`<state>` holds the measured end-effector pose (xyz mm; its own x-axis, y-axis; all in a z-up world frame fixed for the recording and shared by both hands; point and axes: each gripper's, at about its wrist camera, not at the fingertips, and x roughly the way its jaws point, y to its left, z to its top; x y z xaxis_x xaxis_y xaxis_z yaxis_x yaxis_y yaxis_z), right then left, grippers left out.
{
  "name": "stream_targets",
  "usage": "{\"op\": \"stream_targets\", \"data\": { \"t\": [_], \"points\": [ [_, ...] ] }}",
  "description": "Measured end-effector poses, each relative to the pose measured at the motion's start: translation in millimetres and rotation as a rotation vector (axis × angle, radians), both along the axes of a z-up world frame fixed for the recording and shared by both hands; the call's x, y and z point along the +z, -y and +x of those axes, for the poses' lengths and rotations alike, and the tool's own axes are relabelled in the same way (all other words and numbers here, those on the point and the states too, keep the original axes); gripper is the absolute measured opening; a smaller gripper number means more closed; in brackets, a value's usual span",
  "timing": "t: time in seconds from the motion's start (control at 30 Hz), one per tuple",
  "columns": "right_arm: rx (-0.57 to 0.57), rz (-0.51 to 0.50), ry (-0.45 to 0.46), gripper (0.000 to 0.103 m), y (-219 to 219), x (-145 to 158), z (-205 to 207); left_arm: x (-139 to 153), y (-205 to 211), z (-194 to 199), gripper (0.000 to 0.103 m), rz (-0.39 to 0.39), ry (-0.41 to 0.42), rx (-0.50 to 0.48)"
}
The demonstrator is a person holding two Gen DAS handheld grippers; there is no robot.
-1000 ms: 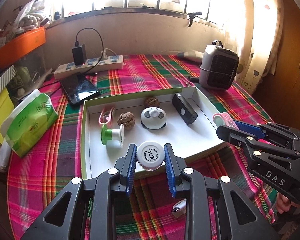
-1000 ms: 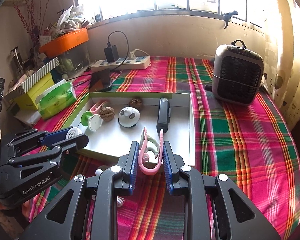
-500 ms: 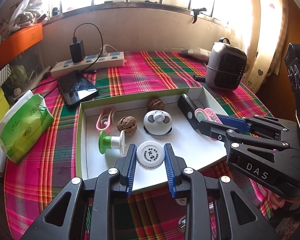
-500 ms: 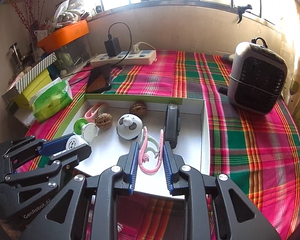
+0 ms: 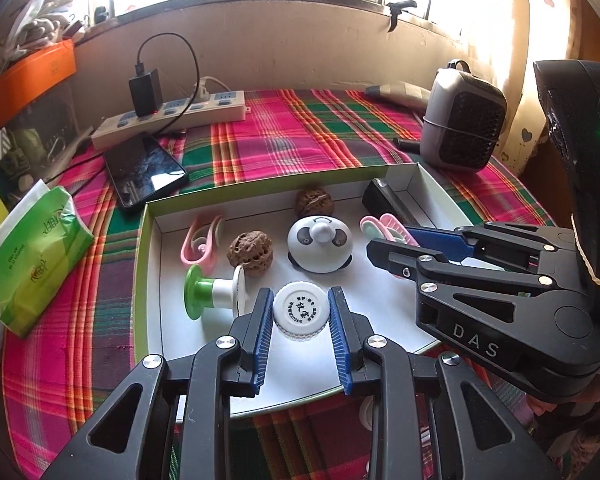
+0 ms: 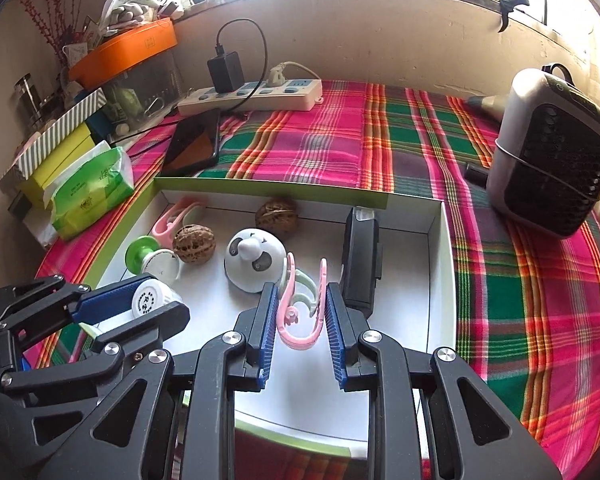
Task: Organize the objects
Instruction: 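Lift the pink clip and white round case and carry both over the white box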
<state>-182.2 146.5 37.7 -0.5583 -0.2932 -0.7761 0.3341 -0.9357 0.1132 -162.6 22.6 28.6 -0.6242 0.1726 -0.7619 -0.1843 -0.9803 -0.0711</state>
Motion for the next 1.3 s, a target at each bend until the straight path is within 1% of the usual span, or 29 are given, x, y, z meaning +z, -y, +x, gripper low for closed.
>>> {"op": "stream_targets", "data": {
  "t": [0.37,0.53,0.87,1.3],
  "points": [
    [0.009,0.03,0.009,0.025,5,-5,-14,-7,-4,-10,0.026,-0.011,0.02,-0.01],
    [0.005,0.066,-0.004,0.025,8,-7,-15,-11,-4,-13,0.026,-0.017,0.032,-0.008],
    [0.002,0.069,0.011,0.025,8,-13,-18,-15,-5,-18,0.026,-0.022,0.046,-0.007],
    [0.008,0.064,0.002,0.025,9,-13,-19,-18,-5,-21,0.026,-0.031,0.049,-0.005]
  ]
}}
